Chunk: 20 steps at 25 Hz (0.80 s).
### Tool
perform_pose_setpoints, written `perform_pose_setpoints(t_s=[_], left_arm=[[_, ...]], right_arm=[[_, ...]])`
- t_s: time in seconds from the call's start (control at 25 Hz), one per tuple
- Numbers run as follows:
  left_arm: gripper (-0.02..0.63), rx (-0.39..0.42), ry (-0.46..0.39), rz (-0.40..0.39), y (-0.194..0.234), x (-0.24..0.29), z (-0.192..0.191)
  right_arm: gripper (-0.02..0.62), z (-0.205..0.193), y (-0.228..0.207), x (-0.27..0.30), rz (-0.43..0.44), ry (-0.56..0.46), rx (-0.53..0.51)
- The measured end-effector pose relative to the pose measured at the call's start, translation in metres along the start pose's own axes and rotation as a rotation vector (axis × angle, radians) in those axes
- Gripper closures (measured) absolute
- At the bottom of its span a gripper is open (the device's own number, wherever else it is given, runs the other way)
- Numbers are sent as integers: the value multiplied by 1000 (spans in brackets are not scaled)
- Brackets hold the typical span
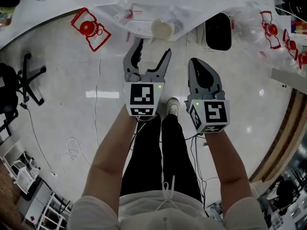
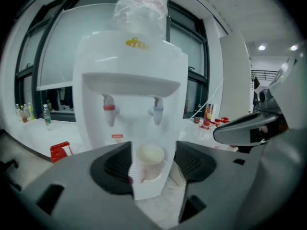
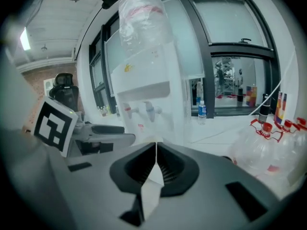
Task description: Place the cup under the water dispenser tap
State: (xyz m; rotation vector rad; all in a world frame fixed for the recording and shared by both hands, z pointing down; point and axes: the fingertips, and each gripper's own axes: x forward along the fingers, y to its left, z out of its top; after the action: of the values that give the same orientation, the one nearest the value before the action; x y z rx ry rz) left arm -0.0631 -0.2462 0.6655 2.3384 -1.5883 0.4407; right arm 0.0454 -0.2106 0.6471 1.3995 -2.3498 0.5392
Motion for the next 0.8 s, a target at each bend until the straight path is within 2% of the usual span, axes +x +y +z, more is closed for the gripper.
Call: perform_pose_setpoints(t_s=[0.04,0.08,0.16,0.2,0.28,0.4,0.6,0.8], left_arm=[[374,-10,1,24,1,-12,7],[440,-18,2,38,1,-22,14],[464,-33,3,43,0,-38,31],[507,-39,-4,45,1,-45,41],[552,-52,-15,47,-2,-62,60],[584,-76,-20,38,-10,-92,86],[586,-58,-73,0,-26,-138,150],[586,-24,-156,-90,-40,-172,222]], right_arm=[[566,8,4,-7,3,-4,0],[566,16,7,-14,5,-9,1],[566,36,11,-25,5,-28,2],[566,47,12,-30,2,-41,-1],[566,64,17,-44,-3,-58,-7],[566,87,29,-69,2,-78,-19],[566,133,47,-114,7,-114,-25],[566,199,59,-150,1,-188,-58]])
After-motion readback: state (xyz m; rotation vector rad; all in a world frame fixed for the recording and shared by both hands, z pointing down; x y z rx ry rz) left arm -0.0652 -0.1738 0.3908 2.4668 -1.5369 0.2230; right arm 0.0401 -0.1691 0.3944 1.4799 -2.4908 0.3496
